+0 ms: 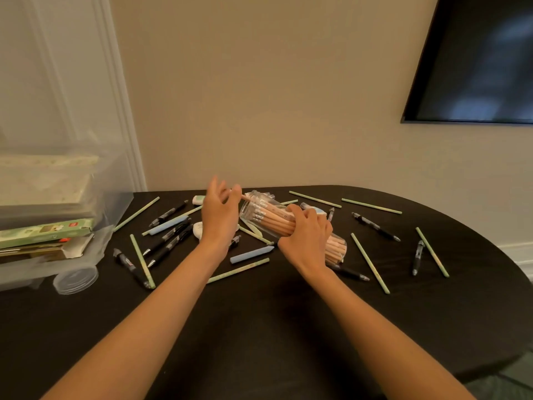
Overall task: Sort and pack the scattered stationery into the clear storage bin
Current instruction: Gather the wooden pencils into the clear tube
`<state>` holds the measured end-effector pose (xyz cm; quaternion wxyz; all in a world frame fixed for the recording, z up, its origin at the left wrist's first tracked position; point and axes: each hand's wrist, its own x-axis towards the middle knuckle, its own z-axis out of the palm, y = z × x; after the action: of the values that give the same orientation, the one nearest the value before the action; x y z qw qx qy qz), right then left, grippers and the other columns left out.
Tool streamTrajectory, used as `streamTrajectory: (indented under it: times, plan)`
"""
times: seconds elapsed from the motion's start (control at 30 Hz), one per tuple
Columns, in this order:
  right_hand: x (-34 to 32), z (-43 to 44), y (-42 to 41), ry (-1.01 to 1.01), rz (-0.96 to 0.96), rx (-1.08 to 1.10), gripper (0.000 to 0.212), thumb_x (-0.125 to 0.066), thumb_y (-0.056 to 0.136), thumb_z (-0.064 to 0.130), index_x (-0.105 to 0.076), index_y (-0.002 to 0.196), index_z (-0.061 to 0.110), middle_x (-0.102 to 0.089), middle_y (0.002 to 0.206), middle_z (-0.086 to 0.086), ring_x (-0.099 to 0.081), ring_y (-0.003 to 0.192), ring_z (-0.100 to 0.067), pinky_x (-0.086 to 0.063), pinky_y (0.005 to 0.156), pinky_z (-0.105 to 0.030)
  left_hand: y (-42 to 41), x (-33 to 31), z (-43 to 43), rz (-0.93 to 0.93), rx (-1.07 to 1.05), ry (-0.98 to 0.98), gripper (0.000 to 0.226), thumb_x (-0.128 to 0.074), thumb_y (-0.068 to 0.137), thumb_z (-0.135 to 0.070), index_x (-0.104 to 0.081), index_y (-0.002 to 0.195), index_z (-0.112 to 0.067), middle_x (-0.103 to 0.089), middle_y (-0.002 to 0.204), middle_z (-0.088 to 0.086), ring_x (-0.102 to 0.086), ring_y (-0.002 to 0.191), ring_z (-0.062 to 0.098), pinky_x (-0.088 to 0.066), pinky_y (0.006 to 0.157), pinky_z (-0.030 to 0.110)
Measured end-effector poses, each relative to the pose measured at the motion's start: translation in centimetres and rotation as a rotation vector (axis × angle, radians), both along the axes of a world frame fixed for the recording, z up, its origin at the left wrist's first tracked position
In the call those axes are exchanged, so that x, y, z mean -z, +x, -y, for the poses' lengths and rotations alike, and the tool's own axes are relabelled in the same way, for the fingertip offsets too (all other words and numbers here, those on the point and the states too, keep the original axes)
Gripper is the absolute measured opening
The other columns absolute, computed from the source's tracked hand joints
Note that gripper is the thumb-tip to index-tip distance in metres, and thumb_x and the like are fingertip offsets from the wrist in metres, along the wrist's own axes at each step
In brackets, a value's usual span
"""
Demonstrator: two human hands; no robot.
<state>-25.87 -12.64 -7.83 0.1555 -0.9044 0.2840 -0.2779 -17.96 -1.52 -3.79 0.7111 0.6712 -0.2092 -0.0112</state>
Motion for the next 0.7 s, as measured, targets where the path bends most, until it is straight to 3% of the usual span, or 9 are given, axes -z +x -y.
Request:
streamTrajectory:
  times: [0.03, 0.1, 0.17, 0.23, 0.3, 0.37, 0.5, 0.63, 0.7]
  plan:
    - [-0.2, -0.2, 0.2, 0.002, -0.005, -0.012, 0.061, -0.063, 0.078, 0.022, -0.039, 0.135, 0.023, -0.042, 0.127, -0.006, -0.033, 0.122, -0.024, -0.019, 0.106, -0.035, -0.2, 0.2, -0.1, 0.046, 0.045, 0.087, 0.033, -0.042, 0.099, -0.025, -0.045, 0.132, -0.023, -0.054, 0.126, -0.003, -0.047, 0.117, 0.012, -0.038, 0.089, 0.019]
    - [-0.3, -0.8, 0.6, 0.002, -0.012, -0.038, 0.064, -0.063, 0.078, 0.023, -0.037, 0.136, 0.024, -0.042, 0.127, -0.007, -0.033, 0.121, -0.024, -0.022, 0.104, -0.035, 0.0, 0.9, -0.2, 0.129, 0.102, 0.214, 0.041, -0.039, 0.1, -0.027, -0.04, 0.14, -0.016, -0.051, 0.133, 0.001, -0.046, 0.121, 0.013, -0.037, 0.094, 0.022]
    - [-0.5, -0.9, 0.7, 0.005, -0.006, -0.06, 0.066, -0.065, 0.076, 0.024, -0.037, 0.136, 0.025, -0.042, 0.125, -0.006, -0.034, 0.119, -0.023, -0.024, 0.103, -0.034, 0.2, 1.0, -0.5, 0.175, 0.093, 0.184, 0.047, -0.045, 0.098, -0.023, -0.035, 0.143, -0.012, -0.046, 0.14, 0.003, -0.044, 0.127, 0.012, -0.036, 0.095, 0.018]
    - [-0.5, -1.1, 1.1, 0.01, -0.006, -0.073, 0.066, -0.067, 0.075, 0.025, -0.037, 0.134, 0.025, -0.043, 0.124, -0.006, -0.035, 0.118, -0.023, -0.026, 0.101, -0.034, 0.7, 1.2, -1.4, 0.215, 0.028, 0.108, 0.04, -0.052, 0.094, -0.017, -0.047, 0.133, -0.009, -0.055, 0.129, 0.002, -0.051, 0.12, 0.013, -0.041, 0.09, 0.015]
    - [-0.2, -1.2, 1.3, 0.026, 0.005, -0.071, 0.067, -0.069, 0.074, 0.025, -0.039, 0.134, 0.024, -0.044, 0.123, -0.006, -0.035, 0.118, -0.023, -0.026, 0.101, -0.034, 1.0, 1.7, -2.0, 0.3, -0.004, 0.135, 0.021, -0.057, 0.091, -0.014, -0.061, 0.111, -0.011, -0.064, 0.109, 0.002, -0.061, 0.105, 0.014, -0.049, 0.084, 0.018]
    - [0.0, -1.4, 1.6, 0.022, 0.009, -0.078, 0.067, -0.07, 0.074, 0.026, -0.039, 0.133, 0.024, -0.044, 0.123, -0.005, -0.035, 0.118, -0.022, -0.026, 0.102, -0.033, 1.3, 1.9, -2.5, 0.362, 0.001, 0.184, 0.015, -0.059, 0.089, -0.015, -0.066, 0.103, -0.013, -0.066, 0.1, -0.001, -0.062, 0.096, 0.011, -0.049, 0.081, 0.018]
    - [0.0, -1.7, 1.9, -0.048, -0.045, -0.115, 0.07, -0.07, 0.076, 0.036, -0.036, 0.135, 0.025, -0.043, 0.125, -0.004, -0.034, 0.119, -0.021, -0.024, 0.105, -0.034, 2.0, 2.1, -3.1, 0.398, -0.016, 0.201, 0.028, -0.062, 0.087, -0.014, -0.064, 0.116, -0.011, -0.065, 0.107, -0.004, -0.06, 0.101, 0.008, -0.045, 0.08, 0.01]
    - [-0.4, -1.6, 2.1, -0.203, -0.086, -0.116, 0.069, -0.067, 0.078, 0.041, -0.035, 0.136, 0.024, -0.044, 0.126, -0.006, -0.035, 0.118, -0.023, -0.025, 0.103, -0.035, 2.4, 2.6, -3.7, 0.377, 0.005, 0.181, 0.023, -0.066, 0.085, -0.015, -0.068, 0.106, -0.01, -0.066, 0.112, 0.002, -0.061, 0.104, 0.012, -0.05, 0.088, 0.024]
    - [-0.6, -1.7, 2.2, -0.267, -0.124, -0.124, 0.069, -0.066, 0.078, 0.046, -0.035, 0.135, 0.024, -0.044, 0.126, -0.007, -0.036, 0.118, -0.024, -0.025, 0.103, -0.036, 2.8, 2.6, -3.8, 0.348, 0.003, 0.183, 0.024, -0.065, 0.085, -0.015, -0.068, 0.107, -0.01, -0.061, 0.122, 0.0, -0.055, 0.113, 0.011, -0.048, 0.092, 0.024]
